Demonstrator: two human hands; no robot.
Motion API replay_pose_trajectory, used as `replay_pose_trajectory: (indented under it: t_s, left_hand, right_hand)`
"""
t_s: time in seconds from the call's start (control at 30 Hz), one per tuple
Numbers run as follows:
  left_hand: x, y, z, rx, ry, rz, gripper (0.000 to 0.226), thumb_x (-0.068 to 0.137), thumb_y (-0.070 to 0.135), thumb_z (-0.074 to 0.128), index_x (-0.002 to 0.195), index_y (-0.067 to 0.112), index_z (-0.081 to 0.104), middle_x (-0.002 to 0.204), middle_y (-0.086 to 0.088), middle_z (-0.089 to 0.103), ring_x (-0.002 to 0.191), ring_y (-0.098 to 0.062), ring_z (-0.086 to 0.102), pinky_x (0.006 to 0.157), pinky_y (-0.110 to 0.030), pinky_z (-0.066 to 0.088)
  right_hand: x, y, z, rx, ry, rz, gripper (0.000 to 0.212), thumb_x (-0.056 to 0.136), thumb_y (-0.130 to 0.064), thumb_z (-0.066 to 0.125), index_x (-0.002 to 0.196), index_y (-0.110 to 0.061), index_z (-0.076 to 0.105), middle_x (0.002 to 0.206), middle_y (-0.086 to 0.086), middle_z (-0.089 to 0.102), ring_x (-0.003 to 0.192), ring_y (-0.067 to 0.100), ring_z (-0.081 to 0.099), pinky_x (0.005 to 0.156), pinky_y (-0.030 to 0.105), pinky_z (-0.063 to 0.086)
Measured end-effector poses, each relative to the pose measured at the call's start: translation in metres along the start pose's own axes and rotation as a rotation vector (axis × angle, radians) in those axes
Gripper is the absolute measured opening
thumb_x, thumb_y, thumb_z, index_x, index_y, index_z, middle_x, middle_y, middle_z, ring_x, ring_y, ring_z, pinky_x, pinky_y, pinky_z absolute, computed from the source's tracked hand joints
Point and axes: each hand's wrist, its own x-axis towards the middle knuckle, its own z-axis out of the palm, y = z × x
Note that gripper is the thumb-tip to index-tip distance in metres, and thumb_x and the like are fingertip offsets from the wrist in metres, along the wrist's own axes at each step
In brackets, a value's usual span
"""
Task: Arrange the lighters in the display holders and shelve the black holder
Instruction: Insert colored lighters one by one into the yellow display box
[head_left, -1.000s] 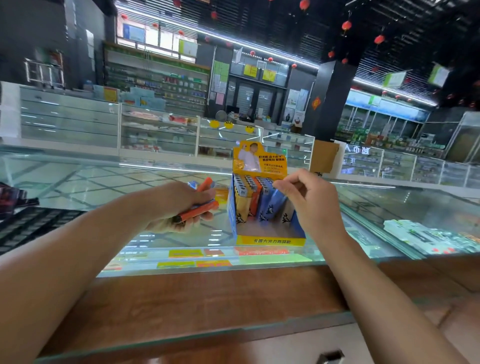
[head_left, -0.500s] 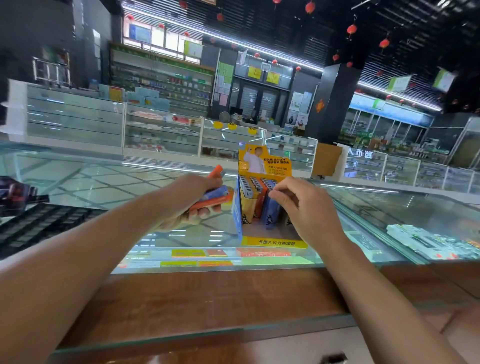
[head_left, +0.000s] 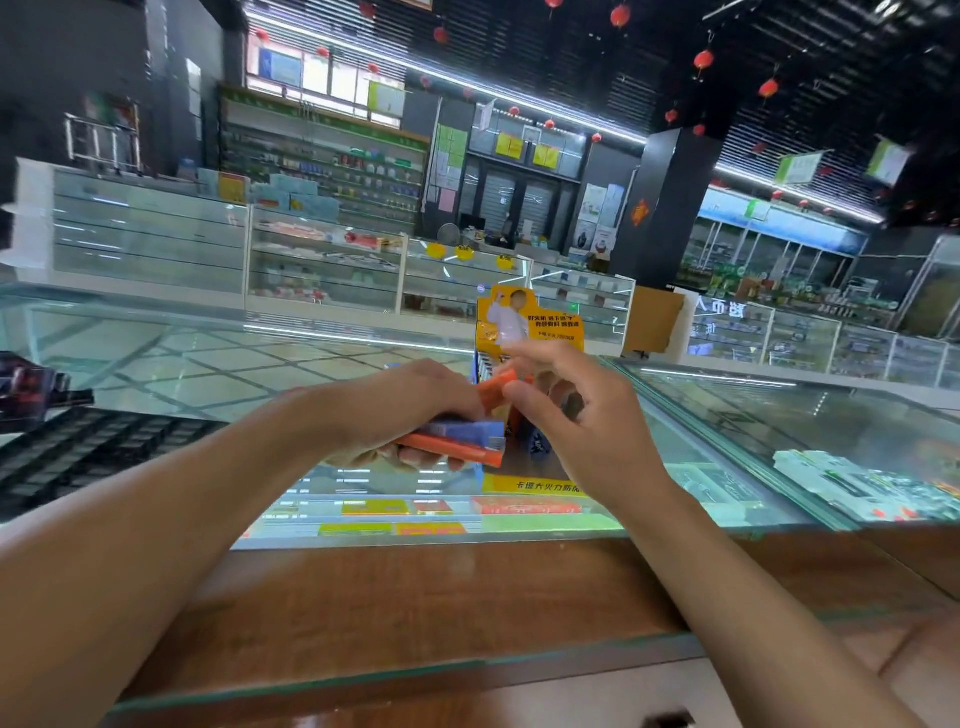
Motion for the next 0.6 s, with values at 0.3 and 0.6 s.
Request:
replay_pose_trajectory:
  t_s: [0.3, 0.6]
  left_hand:
    - [-0.001, -0.004, -0.006, -0.03, 0.038, -0.019, 0.029, 0.106, 0.028, 0.055, 0.105, -0.001, 0.06, 0.069, -0.016, 0.064, 0.037, -0.013, 0.039, 0.034, -0.017, 0.025]
    - [-0.001, -0.006, -0.007, -0.081, 0.063, 0.007, 0.041, 0.109, 0.034, 0.048, 0.096, -0.002, 0.063, 0.064, -0.005, 0.06, 0.039, -0.009, 0.038, 0.036, -0.017, 0.023]
  right_hand:
    - [0.002, 0.014, -0.009, 0.031, -0.031, -0.018, 0.022, 0.099, -0.022, 0.071, 0.12, -0.025, 0.077, 0.105, -0.006, 0.066, 0.1, 0.018, 0.064, 0.088, 0.035, 0.053]
    - [0.005, 0.011, -0.019, 0.313, 0.298, 0.106, 0.025, 0.093, -0.004, 0.077, 0.11, -0.019, 0.066, 0.095, -0.002, 0.071, 0.086, 0.02, 0.071, 0.071, 0.034, 0.059]
